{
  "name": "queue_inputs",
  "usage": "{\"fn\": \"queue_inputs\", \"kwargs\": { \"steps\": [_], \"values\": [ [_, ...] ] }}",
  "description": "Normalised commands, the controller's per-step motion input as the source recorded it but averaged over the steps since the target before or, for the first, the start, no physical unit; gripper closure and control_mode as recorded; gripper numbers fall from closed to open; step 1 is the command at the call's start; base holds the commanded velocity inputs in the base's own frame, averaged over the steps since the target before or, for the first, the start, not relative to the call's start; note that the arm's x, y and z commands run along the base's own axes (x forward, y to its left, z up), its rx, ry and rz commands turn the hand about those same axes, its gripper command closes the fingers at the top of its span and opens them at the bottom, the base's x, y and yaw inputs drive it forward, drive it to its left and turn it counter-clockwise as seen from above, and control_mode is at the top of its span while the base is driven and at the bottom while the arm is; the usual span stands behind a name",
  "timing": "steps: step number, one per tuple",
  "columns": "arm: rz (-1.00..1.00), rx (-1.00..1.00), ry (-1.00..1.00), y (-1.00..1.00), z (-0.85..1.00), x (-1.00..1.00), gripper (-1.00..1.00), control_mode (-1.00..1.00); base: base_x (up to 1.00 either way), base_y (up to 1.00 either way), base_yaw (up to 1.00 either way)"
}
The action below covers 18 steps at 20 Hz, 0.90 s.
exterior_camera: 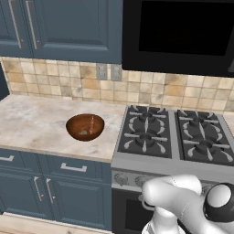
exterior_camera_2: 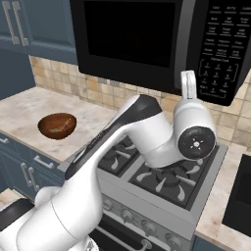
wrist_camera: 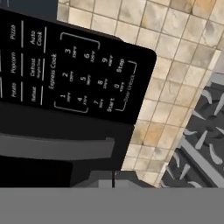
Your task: Place the bowl containing the sweet potato and steak in the microwave. Close the microwave door and press the start button to microwave the meal.
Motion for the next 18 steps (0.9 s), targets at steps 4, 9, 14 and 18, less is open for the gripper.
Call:
{"fn": "queue_inputs", "kwargs": {
  "steps": [4,9,14,18],
  "values": [
    [0.00,0.00,0.02,-0.10,0.12,0.23,1.00,-1.00,0.00,0.00,0.00],
    [0.00,0.00,0.05,-0.04,0.09,0.25,1.00,-1.00,0.00,0.00,0.00],
    [0.00,0.00,0.01,0.00,0.00,0.26,1.00,-1.00,0.00,0.00,0.00],
    [0.00,0.00,0.00,-0.09,0.00,0.25,1.00,-1.00,0.00,0.00,0.00]
  ]
}}
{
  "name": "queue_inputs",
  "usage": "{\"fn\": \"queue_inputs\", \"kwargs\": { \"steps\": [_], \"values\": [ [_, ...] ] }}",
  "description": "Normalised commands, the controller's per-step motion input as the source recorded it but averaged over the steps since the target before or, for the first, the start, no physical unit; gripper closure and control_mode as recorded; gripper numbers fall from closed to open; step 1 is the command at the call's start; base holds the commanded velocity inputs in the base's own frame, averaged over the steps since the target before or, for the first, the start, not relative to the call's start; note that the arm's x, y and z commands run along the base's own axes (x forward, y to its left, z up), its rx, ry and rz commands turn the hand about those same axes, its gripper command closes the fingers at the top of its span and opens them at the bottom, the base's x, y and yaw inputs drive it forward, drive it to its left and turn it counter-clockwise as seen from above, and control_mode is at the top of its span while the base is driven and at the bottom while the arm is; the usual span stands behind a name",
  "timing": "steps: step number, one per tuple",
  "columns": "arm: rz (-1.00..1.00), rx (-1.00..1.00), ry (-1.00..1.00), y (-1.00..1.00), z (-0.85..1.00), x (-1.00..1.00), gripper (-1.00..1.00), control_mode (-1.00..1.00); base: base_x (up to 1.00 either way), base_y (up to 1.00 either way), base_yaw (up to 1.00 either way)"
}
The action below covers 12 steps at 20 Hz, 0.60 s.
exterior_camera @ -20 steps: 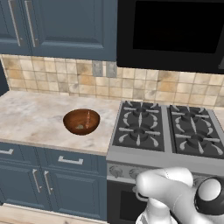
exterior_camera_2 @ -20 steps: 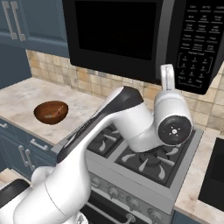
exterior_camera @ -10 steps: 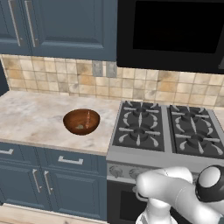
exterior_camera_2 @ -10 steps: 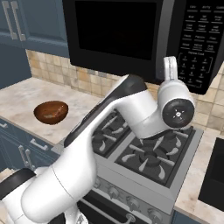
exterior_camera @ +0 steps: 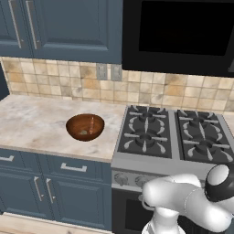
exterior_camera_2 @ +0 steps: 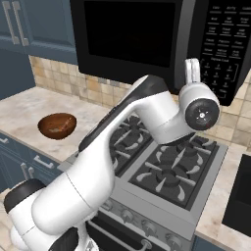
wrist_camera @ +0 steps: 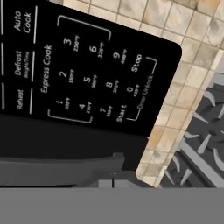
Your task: Place the bowl containing the sweet potato and steak in the microwave. Close the microwave door and press the start button to microwave the meal.
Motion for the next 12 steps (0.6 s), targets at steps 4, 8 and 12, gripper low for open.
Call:
{"fn": "queue_inputs", "kwargs": {
  "steps": [4,8,12],
  "values": [
    [0.00,0.00,0.00,-0.14,0.00,0.26,1.00,-1.00,0.00,0.00,0.00],
    [0.00,0.00,0.00,-0.20,0.00,0.26,1.00,-1.00,0.00,0.00,0.00],
    [0.00,0.00,0.00,-0.21,-0.03,0.23,1.00,-1.00,0.00,0.00,0.00]
  ]
}}
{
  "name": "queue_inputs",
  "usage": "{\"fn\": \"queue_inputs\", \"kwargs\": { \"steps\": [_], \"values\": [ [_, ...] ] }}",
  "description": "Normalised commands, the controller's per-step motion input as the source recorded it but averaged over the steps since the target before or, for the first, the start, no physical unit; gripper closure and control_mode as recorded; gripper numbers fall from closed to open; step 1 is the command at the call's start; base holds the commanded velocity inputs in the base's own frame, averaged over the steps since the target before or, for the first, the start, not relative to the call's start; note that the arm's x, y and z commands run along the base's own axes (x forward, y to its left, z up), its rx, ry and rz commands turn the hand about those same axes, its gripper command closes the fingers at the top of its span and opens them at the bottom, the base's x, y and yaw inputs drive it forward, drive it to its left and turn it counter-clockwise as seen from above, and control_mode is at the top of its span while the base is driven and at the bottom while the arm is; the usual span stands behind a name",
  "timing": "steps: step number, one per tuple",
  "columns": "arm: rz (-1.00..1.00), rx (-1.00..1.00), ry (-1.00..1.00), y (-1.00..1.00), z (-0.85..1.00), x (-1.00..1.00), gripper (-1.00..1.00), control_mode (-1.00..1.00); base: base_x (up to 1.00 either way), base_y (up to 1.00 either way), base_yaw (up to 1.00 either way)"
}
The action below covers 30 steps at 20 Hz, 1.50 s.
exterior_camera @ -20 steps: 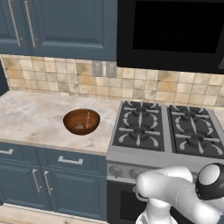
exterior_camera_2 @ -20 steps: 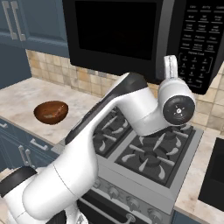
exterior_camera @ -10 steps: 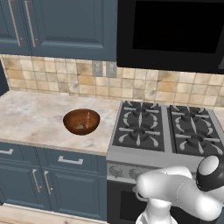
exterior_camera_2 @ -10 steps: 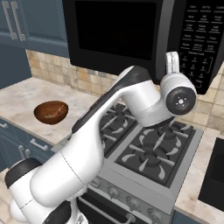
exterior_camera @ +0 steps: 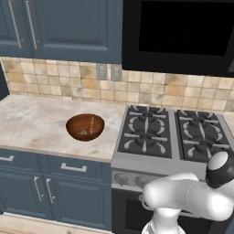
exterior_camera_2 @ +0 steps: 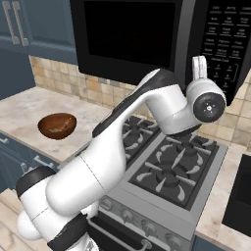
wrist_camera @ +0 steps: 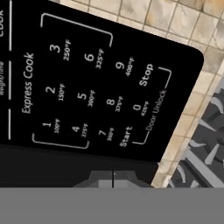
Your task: Place the bowl containing the sweet potato and steak in the microwave. Close the microwave door and press the start button to microwave the meal.
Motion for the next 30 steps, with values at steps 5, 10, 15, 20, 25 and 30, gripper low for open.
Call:
{"fn": "queue_inputs", "kwargs": {
  "steps": [5,10,15,20,25,30],
  "values": [
    [0.00,0.00,0.00,-0.13,-0.15,0.11,1.00,-1.00,0.00,0.00,0.00],
    [0.00,0.00,0.00,0.00,-0.14,0.12,1.00,-1.00,0.00,0.00,0.00],
    [0.00,0.00,0.00,0.00,-0.01,0.16,1.00,-1.00,0.00,0.00,0.00],
    [0.00,0.00,0.00,-0.01,-0.01,0.18,1.00,-1.00,0.00,0.00,0.00],
    [0.00,0.00,0.00,-0.09,-0.09,0.16,1.00,-1.00,0.00,0.00,0.00],
    [0.00,0.00,0.00,-0.14,-0.08,0.19,1.00,-1.00,0.00,0.00,0.00]
  ]
}}
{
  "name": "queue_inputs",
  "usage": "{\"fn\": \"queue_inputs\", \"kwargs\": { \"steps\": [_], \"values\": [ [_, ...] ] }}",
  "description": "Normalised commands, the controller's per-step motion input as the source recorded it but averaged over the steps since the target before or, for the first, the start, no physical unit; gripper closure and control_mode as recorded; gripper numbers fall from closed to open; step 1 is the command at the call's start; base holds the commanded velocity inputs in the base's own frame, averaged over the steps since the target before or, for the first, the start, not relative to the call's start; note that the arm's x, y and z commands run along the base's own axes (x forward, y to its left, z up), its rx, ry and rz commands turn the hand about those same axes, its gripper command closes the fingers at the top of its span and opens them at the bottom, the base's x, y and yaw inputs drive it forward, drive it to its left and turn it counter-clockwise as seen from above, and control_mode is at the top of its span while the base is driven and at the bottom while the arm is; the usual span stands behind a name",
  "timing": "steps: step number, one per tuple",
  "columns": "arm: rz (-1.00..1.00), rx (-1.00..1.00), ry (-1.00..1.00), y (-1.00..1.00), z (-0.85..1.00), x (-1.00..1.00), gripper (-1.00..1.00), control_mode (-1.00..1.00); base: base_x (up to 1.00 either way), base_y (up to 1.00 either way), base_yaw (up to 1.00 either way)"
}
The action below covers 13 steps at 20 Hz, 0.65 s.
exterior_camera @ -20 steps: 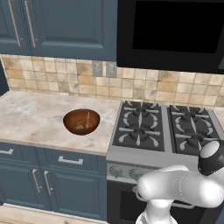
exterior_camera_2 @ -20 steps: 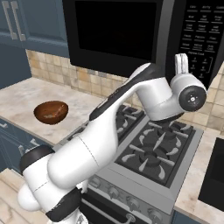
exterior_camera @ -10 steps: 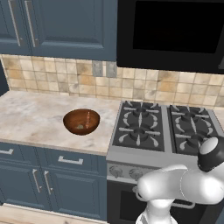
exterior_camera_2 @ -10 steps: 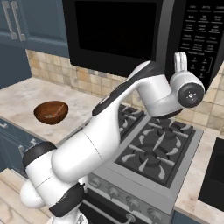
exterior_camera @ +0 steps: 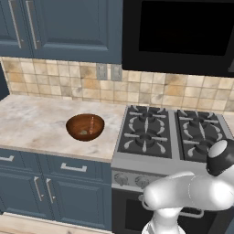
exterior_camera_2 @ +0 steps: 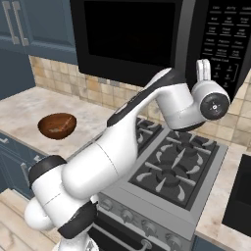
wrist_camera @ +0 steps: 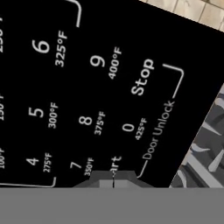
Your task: Place the bowl containing the sweet potato and steak in the microwave. Close the microwave door and press the start button to microwave the meal.
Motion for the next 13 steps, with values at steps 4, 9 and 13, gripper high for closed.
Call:
{"fn": "queue_inputs", "kwargs": {
  "steps": [4,9,13],
  "values": [
    [0.00,0.01,0.00,-0.19,0.00,0.23,1.00,-1.00,0.00,0.00,0.00],
    [0.00,0.00,-0.02,-0.12,-0.16,0.24,1.00,-1.00,0.00,0.00,0.00],
    [-0.01,0.00,-0.09,0.00,-0.47,0.37,1.00,-1.00,0.00,0.00,0.00]
  ]
}}
